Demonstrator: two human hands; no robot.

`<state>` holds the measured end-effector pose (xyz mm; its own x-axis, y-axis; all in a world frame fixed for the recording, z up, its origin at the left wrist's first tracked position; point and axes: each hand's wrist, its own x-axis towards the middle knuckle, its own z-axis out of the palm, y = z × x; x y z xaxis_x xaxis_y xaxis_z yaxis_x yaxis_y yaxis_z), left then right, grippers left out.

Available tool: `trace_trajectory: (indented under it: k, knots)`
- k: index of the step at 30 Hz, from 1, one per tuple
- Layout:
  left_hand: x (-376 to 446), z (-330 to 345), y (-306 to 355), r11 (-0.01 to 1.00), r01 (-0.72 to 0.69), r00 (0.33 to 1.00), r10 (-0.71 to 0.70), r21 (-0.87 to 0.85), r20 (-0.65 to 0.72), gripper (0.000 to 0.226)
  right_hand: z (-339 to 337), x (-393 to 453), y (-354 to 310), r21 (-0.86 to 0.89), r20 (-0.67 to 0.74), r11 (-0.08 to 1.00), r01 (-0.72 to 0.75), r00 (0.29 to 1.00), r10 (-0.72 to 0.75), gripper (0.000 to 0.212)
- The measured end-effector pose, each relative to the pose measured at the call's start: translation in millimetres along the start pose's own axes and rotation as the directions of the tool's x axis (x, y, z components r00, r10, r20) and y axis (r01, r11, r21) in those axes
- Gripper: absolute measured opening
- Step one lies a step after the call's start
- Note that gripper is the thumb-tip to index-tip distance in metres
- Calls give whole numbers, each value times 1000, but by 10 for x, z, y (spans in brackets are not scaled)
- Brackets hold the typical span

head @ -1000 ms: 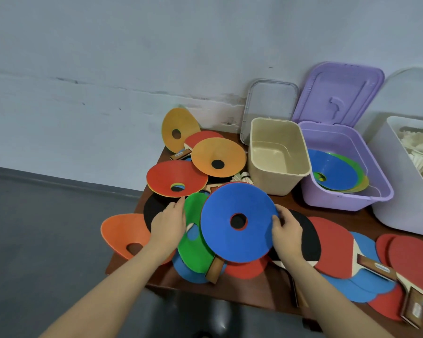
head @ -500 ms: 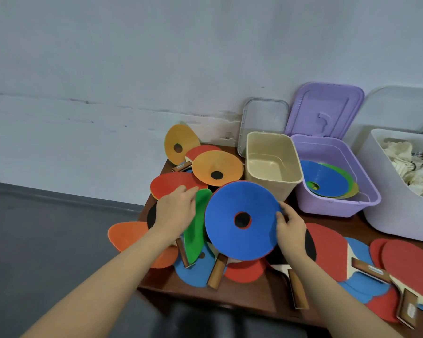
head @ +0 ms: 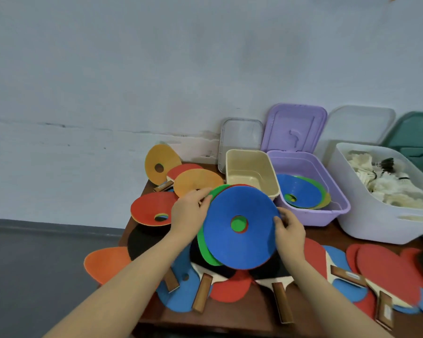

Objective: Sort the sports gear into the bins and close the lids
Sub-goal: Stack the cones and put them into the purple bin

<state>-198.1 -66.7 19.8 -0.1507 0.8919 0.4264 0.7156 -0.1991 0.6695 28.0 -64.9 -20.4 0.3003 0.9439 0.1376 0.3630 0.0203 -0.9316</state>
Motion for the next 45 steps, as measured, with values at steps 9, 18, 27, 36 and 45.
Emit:
trace_trajectory:
  k: [9, 18, 27, 36, 45]
  knots:
    - [-240, 784, -119, 979, 202, 960, -197, -4, 197, 37, -322, -91, 435, -179, -18, 977, -116, 993, 114, 15]
    - [-446, 878, -323, 881, -26, 921, -163, 473, 355, 55, -89, -24, 711, -236, -41, 942, -239, 971, 237, 17]
    - [-454, 855, -497, 798, 6, 886, -283, 602, 367, 62, 286, 6, 685, -290, -42, 950, -116, 993, 109, 21]
    - [-445, 730, -500, 922, 45, 875, -223, 385, 431, 58, 180, -172, 632, -256, 85, 967, -7, 996, 30, 39]
    - [-181, 569, -187, 985, -88, 958, 43, 146, 284, 55, -148, -43, 214, -222, 5, 968, 116, 993, -117, 41]
